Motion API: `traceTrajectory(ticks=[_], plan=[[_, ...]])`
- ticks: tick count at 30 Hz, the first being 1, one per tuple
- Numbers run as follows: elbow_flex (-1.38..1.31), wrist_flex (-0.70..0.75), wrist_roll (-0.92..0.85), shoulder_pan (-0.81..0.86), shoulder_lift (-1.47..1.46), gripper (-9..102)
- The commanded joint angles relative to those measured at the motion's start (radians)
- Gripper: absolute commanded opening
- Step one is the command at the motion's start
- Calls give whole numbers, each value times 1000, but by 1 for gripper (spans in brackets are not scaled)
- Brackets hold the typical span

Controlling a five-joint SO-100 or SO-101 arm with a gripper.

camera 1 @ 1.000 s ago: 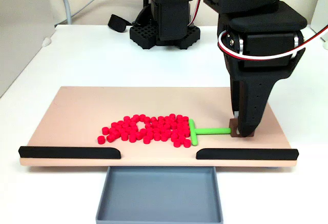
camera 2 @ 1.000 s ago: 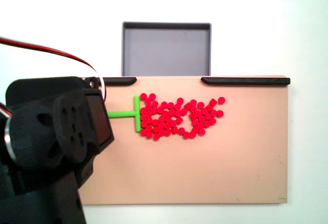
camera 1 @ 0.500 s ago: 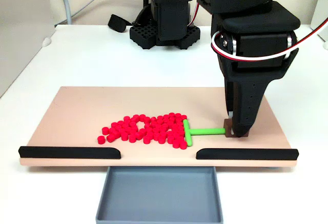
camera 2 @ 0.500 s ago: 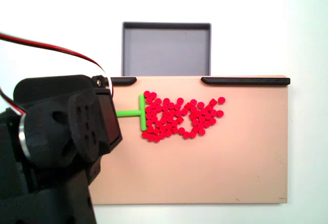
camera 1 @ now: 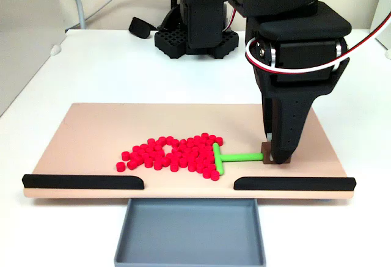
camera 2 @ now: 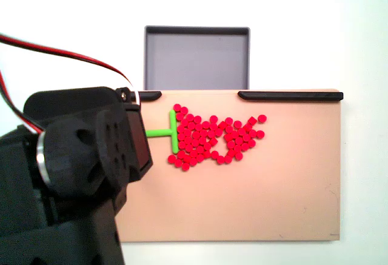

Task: Gather the left side granules

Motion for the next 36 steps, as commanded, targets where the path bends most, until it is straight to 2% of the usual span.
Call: traceTrajectory(ticks=[1,12,17,22,32,36], plan=[[0,2,15,-5,54,0],[-14,29,75,-95,201,0],[0,66,-8,-106,262,0],[152,89,-324,-74,379,0],[457,100,-1220,64,664,0],[561,89,-1523,126,738,0]])
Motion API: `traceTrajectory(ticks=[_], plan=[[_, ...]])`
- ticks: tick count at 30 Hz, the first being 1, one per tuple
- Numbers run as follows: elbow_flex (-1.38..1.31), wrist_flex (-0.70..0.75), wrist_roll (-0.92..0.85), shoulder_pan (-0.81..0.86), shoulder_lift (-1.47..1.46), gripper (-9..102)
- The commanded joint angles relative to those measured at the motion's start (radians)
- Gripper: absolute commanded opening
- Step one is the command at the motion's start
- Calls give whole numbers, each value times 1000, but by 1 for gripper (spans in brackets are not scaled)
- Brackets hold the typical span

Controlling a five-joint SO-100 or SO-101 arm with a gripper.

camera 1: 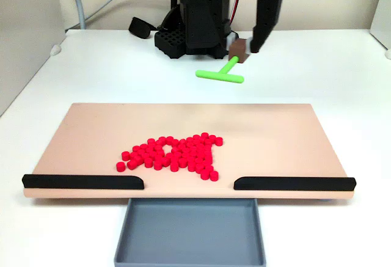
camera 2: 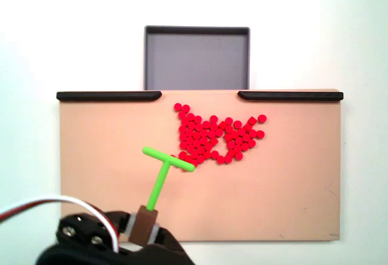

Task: Gather the left side granules

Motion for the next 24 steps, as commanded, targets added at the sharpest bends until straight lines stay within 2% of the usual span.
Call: traceTrajectory(ticks=[1,5,11,24], plan=[[41,-5,-253,51,75,0],[69,-6,-410,101,97,0],[72,-6,-509,172,103,0],[57,-11,-449,181,61,0]])
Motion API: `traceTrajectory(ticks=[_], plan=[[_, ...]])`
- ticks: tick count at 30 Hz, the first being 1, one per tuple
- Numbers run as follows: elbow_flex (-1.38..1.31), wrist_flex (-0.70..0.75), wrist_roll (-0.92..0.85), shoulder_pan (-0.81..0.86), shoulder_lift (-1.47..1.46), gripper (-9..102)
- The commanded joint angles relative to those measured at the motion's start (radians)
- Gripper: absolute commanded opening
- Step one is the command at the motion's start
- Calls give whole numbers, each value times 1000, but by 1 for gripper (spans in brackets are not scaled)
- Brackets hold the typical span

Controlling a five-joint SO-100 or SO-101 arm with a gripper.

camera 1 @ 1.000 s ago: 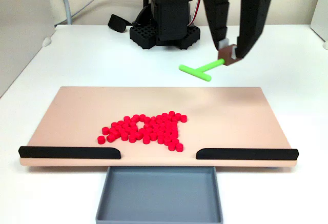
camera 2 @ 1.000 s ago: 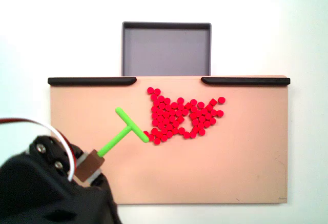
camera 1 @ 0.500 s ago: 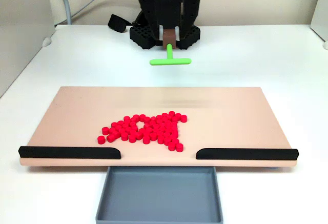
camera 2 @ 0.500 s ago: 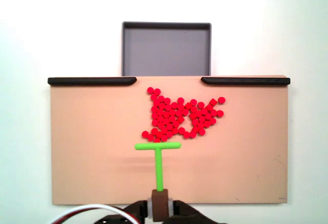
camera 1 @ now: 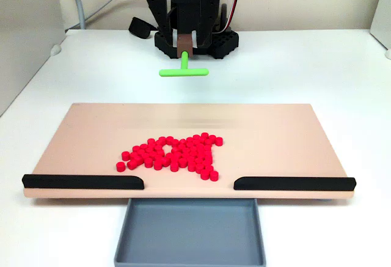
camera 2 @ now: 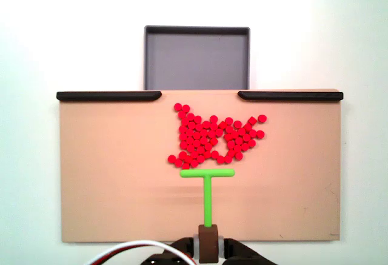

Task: Gather the left side granules

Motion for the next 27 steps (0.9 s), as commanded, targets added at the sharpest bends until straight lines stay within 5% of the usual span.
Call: traceTrajectory(ticks=[1,27], plan=[[-20,-8,23,8,0,0],[-20,-6,95,-6,-3,0]])
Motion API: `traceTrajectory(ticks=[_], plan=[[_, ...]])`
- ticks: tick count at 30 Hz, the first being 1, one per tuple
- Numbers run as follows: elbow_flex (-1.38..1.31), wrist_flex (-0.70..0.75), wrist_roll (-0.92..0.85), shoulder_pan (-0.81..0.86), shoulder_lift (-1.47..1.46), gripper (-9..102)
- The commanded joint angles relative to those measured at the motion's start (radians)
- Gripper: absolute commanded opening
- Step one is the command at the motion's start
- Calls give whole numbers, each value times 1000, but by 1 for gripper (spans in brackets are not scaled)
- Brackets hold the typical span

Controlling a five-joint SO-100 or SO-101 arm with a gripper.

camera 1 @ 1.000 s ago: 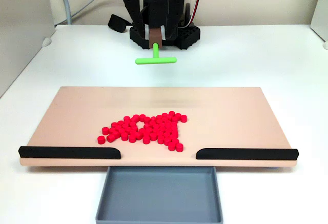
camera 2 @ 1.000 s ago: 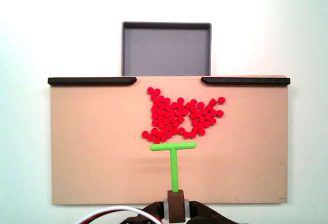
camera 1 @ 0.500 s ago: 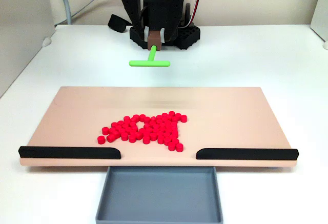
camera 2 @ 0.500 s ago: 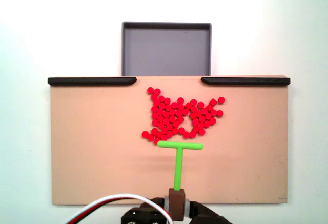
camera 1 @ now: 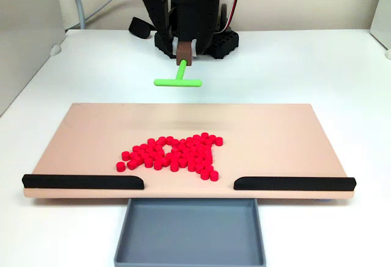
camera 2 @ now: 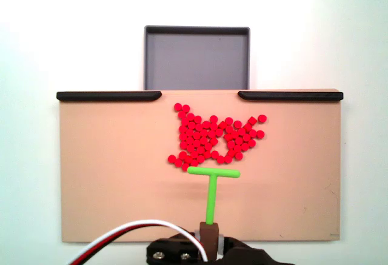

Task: Gather the left side granules

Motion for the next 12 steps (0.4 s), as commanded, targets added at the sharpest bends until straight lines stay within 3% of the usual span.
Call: traceTrajectory(ticks=[1,12], plan=[[-20,0,0,-8,43,0],[-20,0,0,3,60,0]])
